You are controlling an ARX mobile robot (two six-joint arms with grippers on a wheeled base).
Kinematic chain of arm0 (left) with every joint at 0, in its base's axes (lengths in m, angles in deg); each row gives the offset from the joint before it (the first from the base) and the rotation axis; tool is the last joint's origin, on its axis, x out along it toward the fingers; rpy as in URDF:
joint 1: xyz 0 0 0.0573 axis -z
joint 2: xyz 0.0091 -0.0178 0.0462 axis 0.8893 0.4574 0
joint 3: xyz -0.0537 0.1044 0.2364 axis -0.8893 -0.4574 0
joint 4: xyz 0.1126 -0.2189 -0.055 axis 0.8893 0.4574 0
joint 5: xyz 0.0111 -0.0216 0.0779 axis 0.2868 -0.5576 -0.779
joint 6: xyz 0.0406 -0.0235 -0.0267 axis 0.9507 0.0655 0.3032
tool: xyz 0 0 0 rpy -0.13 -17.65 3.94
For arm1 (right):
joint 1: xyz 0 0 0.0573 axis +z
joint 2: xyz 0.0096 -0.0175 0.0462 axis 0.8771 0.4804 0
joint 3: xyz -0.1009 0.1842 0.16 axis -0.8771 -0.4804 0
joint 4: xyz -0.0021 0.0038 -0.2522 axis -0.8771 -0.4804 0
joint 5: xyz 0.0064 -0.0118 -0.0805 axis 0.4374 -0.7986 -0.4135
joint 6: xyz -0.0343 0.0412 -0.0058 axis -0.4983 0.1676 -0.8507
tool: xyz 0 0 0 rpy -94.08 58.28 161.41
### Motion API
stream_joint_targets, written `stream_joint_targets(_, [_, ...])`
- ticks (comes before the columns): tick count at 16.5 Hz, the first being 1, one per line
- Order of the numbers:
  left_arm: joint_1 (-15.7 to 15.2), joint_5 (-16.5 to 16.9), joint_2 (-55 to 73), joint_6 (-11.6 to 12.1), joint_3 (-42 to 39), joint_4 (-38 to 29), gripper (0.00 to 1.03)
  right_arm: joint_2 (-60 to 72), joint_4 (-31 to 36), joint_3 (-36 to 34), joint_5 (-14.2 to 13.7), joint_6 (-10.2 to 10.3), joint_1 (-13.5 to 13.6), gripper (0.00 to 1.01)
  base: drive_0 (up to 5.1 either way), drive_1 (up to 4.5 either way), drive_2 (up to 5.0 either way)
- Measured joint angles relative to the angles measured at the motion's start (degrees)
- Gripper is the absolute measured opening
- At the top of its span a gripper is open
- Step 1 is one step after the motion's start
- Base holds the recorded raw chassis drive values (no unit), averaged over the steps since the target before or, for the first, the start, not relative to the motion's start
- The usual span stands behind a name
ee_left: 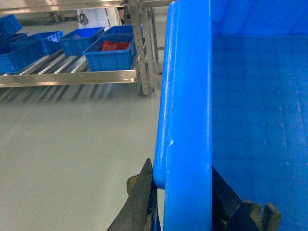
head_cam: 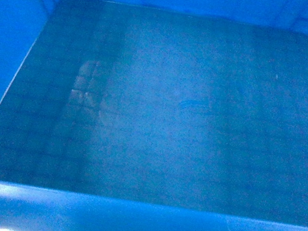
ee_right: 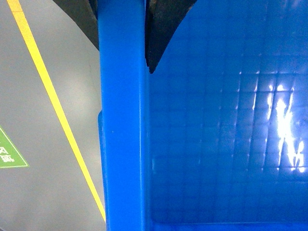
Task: Place box next to blue box on left shelf
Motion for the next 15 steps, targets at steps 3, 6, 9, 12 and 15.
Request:
stream_joint_targets(3, [0.0, 0.0, 0.0, 0.0, 0.0, -0.1, 0.17, 0.0, 0.1, 0.0, 0.0, 0.0, 0.0, 0.10, 0.0, 4.02, -4.1])
stream_joint_targets(6, [0.0, 0.0, 0.0, 0.0, 0.0, -0.2, 0.17, 0.0, -0.1, 0.0, 0.0, 0.0, 0.0, 0.10, 0.0, 4.01, -4.1])
stream_joint_targets(9, [0.0, 0.0, 0.0, 0.0, 0.0, -0.2, 0.17, 0.0, 0.0, 0.0, 0.0, 0.0, 0.0, 0.09, 0.1, 4.13, -4.0])
stream_joint_targets(12, [0.0, 0.0, 0.0, 0.0, 0.0, 0.0, 0.17, -0.1, -0.2, 0.0, 0.0, 0.0, 0.0, 0.09, 0.1, 4.17, -3.9])
stream_joint_targets(15, [0.0, 0.0, 0.0, 0.0, 0.0, -0.2, 0.17, 0.0, 0.0, 0.0, 0.0, 0.0, 0.0, 0.09, 0.1, 4.11, -4.0])
